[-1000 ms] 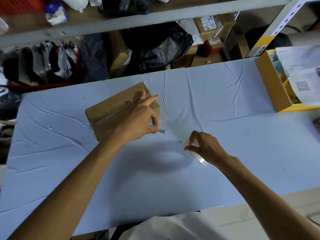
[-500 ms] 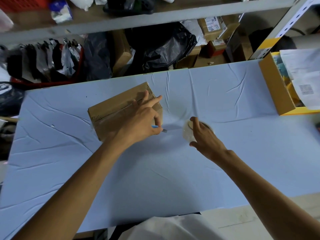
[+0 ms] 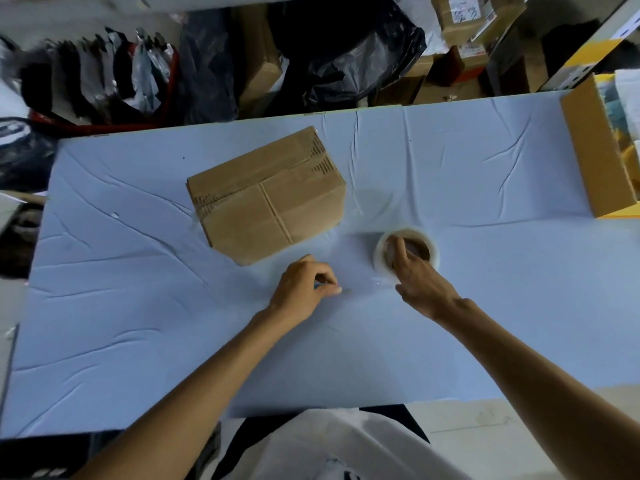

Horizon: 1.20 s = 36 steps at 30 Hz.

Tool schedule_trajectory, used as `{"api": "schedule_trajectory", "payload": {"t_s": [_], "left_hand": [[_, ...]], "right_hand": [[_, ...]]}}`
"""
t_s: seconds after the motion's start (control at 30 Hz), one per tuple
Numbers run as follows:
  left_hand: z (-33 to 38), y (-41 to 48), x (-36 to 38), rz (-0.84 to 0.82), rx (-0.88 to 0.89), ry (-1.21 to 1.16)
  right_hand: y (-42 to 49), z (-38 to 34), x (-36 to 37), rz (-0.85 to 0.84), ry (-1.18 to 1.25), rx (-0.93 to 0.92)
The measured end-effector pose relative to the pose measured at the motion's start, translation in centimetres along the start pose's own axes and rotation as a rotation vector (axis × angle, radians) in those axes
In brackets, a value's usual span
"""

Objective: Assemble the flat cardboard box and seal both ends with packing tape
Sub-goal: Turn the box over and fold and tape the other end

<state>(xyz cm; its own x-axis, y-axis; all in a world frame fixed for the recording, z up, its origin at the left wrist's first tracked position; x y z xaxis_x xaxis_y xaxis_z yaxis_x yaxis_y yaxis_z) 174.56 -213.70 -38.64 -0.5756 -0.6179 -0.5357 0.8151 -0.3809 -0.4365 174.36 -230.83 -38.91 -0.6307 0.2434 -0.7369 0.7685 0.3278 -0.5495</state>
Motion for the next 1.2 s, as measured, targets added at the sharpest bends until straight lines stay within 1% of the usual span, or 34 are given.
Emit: {"api": "schedule_trajectory", "payload": {"t_s": [0.17, 0.23, 0.33, 0.4, 0.43, 0.47, 0.5, 0.53, 0.57, 0.6, 0.63, 0.67, 0.7, 0.73, 0.77, 0.8, 0.87, 0.93, 0.97, 1.1, 1.2], "left_hand": [[-4.1, 2.3, 2.1, 0.131, -0.152, -0.041], [-4.6, 2.6, 2.3, 0.177, -0.179, 0.002], [-3.9, 2.1, 1.6, 0.272, -0.155, 0.163], [-3.1, 1.7, 1.2, 0.305, -0.144, 0.238], [-2.2, 1.5, 1.0, 0.290, -0.109, 0.264], [-1.0, 1.6, 0.9, 0.223, -0.048, 0.256], [0.5, 1.5, 0.9, 0.115, 0.020, 0.219], [2.2, 1.0, 1.0, -0.026, 0.078, 0.169], [4.0, 0.3, 0.8, -0.148, 0.130, 0.127], [6.3, -0.8, -0.5, -0.185, 0.197, 0.092], [8.7, -2.0, -2.7, -0.125, 0.279, 0.062], [10.9, -3.1, -5.8, 0.016, 0.357, 0.039], [12.4, -4.0, -8.9, 0.194, 0.413, 0.039], [13.3, -4.4, -11.5, 0.340, 0.430, 0.068], [13.6, -3.9, -13.3, 0.426, 0.414, 0.109], [13.6, -2.8, -14.4, 0.447, 0.376, 0.161], [12.8, 0.5, -14.3, 0.327, 0.300, 0.241], [11.5, 2.9, -12.9, 0.187, 0.245, 0.219], [11.0, 3.4, -12.4, 0.159, 0.231, 0.199], [10.6, 3.7, -12.1, 0.213, 0.222, 0.242], [10.9, 3.7, -12.0, 0.179, 0.225, 0.281]], "right_hand": [[0.5, -0.3, 0.1, 0.040, 0.031, -0.003], [0.6, 0.1, 0.4, 0.027, 0.055, 0.017], [0.9, 0.3, 1.0, -0.010, 0.043, 0.037], [0.7, -0.2, 0.2, 0.045, -0.020, 0.028], [0.5, -0.6, -0.8, 0.096, -0.057, 0.017], [0.4, -1.0, -1.9, 0.136, -0.061, 0.012], [0.3, -1.5, -3.2, 0.157, 0.013, 0.010], [0.5, -1.6, -4.3, 0.154, 0.209, 0.009], [0.7, -1.8, -5.4, 0.128, 0.521, 0.022], [1.0, -2.1, -6.0, 0.086, 0.864, 0.037], [1.4, -2.6, -6.5, 0.056, 1.135, 0.055], [1.7, -3.1, -7.2, 0.040, 1.285, 0.066], [2.0, -3.6, -7.9, 0.033, 1.345, 0.073], [2.3, -4.0, -8.3, 0.025, 1.385, 0.074], [2.5, -4.4, -8.4, 0.010, 1.429, 0.068], [2.7, -4.8, -8.2, -0.009, 1.477, 0.058], [3.2, -5.1, -7.9, -0.013, 1.523, 0.024], [3.4, -5.0, -7.6, 0.023, 1.548, -0.001], [3.5, -4.9, -7.4, 0.035, 1.575, -0.007], [3.7, -4.5, -6.6, 0.041, 1.676, 0.014], [3.8, -3.9, -6.6, 0.084, 1.656, 0.016]]}}
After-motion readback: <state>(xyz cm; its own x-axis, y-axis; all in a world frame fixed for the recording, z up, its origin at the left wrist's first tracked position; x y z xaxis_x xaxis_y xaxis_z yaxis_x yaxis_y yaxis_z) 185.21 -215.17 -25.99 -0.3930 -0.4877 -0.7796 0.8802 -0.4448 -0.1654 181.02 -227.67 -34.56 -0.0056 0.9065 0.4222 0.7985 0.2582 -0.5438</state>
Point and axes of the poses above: each hand's wrist, its own y-axis towards the middle knuckle, its own x-axis out of the palm, z = x × y, the point moved 10 cm from there along y, towards the middle knuckle, and after that the axes turned 9 degrees about -z, right-handed, at the moved point
